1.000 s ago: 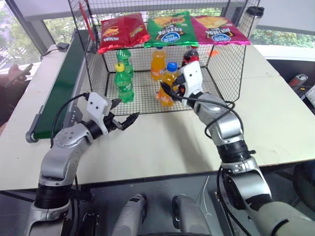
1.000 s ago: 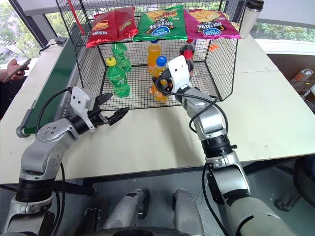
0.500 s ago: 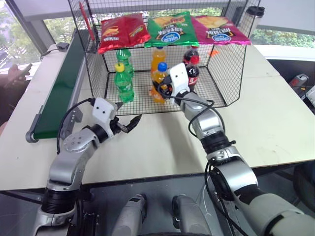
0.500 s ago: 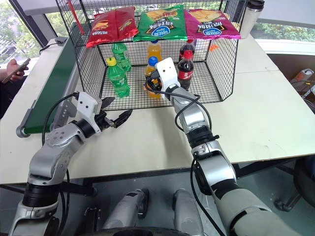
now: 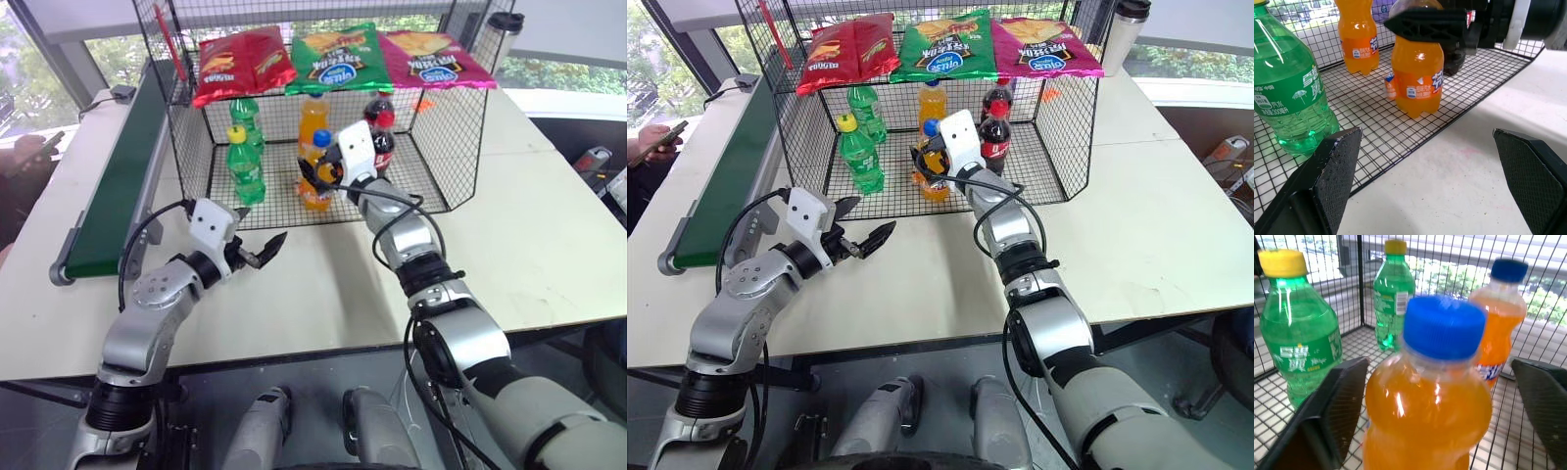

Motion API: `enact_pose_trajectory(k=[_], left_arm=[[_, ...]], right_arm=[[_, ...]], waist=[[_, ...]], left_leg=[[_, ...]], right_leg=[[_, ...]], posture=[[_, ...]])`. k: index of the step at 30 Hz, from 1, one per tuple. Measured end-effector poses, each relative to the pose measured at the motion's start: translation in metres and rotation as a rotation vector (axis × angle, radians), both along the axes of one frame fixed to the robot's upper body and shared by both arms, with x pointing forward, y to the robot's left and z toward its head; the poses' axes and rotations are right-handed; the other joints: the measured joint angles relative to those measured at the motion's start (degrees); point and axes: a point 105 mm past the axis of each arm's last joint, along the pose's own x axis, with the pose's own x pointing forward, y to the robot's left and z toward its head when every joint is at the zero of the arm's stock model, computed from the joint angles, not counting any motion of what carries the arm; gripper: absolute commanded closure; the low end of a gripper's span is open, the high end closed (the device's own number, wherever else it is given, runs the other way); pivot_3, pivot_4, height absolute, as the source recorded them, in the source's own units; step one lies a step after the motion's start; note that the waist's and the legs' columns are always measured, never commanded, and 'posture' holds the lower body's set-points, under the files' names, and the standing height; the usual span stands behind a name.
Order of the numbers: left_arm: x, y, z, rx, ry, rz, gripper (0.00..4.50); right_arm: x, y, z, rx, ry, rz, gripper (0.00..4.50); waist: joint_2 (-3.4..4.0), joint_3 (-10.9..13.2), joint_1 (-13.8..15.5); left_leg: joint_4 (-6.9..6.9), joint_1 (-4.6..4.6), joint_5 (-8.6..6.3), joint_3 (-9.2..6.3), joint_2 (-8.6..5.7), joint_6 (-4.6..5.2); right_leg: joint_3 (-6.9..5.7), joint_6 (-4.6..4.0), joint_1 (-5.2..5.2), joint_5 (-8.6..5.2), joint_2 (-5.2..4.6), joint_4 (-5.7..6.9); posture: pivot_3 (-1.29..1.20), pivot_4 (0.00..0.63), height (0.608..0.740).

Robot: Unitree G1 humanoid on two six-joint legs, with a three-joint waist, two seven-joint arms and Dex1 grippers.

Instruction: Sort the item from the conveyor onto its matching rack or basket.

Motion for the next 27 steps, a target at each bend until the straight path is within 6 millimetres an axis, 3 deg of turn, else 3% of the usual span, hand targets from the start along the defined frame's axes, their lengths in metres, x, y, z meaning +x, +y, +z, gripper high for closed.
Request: enact_pose_trajectory(k=[8, 13, 17, 22, 27], left_arm=[[0.000, -0.001, 0.000, -0.004, 0.001, -0.001, 0.00], [0.000, -0.002, -0.001, -0.010, 0.004, -0.003, 0.00], [0.001, -0.002, -0.002, -0.010, 0.007, -0.002, 0.00], [0.001, 0.000, -0.005, -0.001, 0.015, 0.009, 0.00], [-0.002, 0.005, -0.016, -0.005, 0.056, 0.035, 0.00]], right_arm=[[-0.005, -0.001, 0.012, 0.007, -0.041, 0.008, 0.03], [-0.007, -0.016, 0.027, 0.009, -0.083, -0.019, 0.03], [-0.013, -0.030, 0.024, -0.011, -0.077, -0.035, 0.03], [-0.041, -0.040, 0.021, -0.012, -0.049, 0.030, 0.03], [-0.095, -0.039, 0.007, 0.005, 0.075, 0.232, 0.03]], waist=[[0.00, 0.00, 0.04], [0.00, 0.00, 0.18], [0.00, 0.00, 0.18], [0.00, 0.00, 0.30], [0.00, 0.00, 0.36]], left_leg=[[0.00, 0.00, 0.00, 0.00, 0.00, 0.00], [0.00, 0.00, 0.00, 0.00, 0.00, 0.00], [0.00, 0.00, 0.00, 0.00, 0.00, 0.00], [0.00, -0.01, 0.00, 0.00, 0.01, 0.00], [0.00, -0.03, -0.01, -0.02, 0.06, 0.01]], right_leg=[[0.01, 0.00, 0.00, 0.00, 0.00, 0.00], [0.01, 0.00, 0.00, 0.00, 0.00, 0.00], [0.01, 0.00, 0.00, 0.00, -0.01, -0.01], [0.01, 0.00, 0.00, 0.00, -0.03, -0.01], [0.01, -0.02, 0.01, -0.02, -0.06, -0.05]], posture=[[0.00, 0.150, 0.739], [0.00, 0.150, 0.739], [0.00, 0.150, 0.739], [0.00, 0.150, 0.739], [0.00, 0.150, 0.739]])
